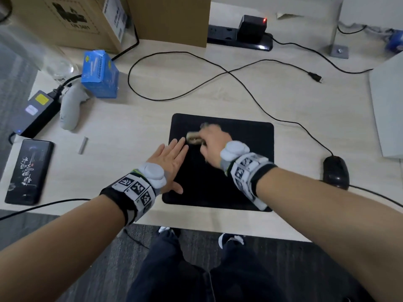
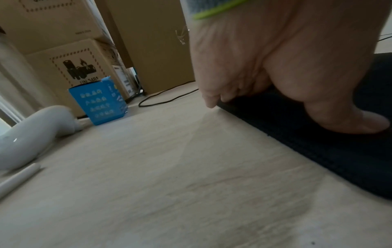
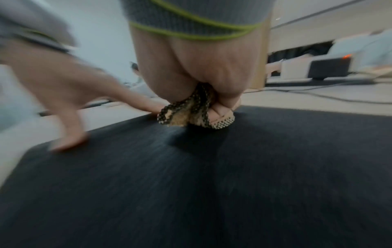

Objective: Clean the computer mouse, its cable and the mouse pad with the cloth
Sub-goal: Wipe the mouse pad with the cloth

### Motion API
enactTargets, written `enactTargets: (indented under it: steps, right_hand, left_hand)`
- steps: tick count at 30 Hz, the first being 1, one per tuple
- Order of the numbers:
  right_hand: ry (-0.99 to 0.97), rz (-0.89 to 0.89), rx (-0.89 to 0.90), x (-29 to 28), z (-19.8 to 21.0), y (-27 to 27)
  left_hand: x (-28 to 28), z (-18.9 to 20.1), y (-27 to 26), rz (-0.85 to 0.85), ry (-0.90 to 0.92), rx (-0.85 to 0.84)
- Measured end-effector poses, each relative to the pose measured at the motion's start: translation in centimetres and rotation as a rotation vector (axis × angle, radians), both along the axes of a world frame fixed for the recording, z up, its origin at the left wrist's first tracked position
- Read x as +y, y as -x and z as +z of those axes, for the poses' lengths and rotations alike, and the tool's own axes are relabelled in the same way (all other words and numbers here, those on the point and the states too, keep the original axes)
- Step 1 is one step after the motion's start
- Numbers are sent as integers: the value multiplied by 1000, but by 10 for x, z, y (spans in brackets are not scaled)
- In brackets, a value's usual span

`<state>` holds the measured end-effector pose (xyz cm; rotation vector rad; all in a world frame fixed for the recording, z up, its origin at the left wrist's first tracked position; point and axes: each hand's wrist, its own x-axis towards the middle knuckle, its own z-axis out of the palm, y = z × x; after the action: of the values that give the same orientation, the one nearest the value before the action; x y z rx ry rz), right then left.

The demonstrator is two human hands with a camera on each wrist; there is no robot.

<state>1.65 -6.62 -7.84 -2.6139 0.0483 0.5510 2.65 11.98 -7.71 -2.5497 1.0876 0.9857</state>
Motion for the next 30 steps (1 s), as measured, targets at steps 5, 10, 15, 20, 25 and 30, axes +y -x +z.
enactTargets:
  steps: [5, 10, 15, 20, 25, 30]
  right_hand:
    - [-212, 349, 192, 11, 25, 108]
    - [-175, 383, 217, -13, 27, 102]
    - [-51, -134, -166, -55, 23, -4]
    - [149, -126, -9, -55, 8, -25]
    - [-71, 83, 49, -26, 9, 62]
    - [-149, 368, 276, -34, 27, 132]
  left_hand:
    - [-1, 1, 1, 20, 14, -4]
    - [-8, 5, 2, 16, 34, -29]
    - [-29, 10, 3, 34, 178, 17]
    - [-38, 2, 10, 85, 110, 40]
    - [-39, 2, 10, 122, 130, 86]
    - [-39, 2, 9, 115, 116, 92]
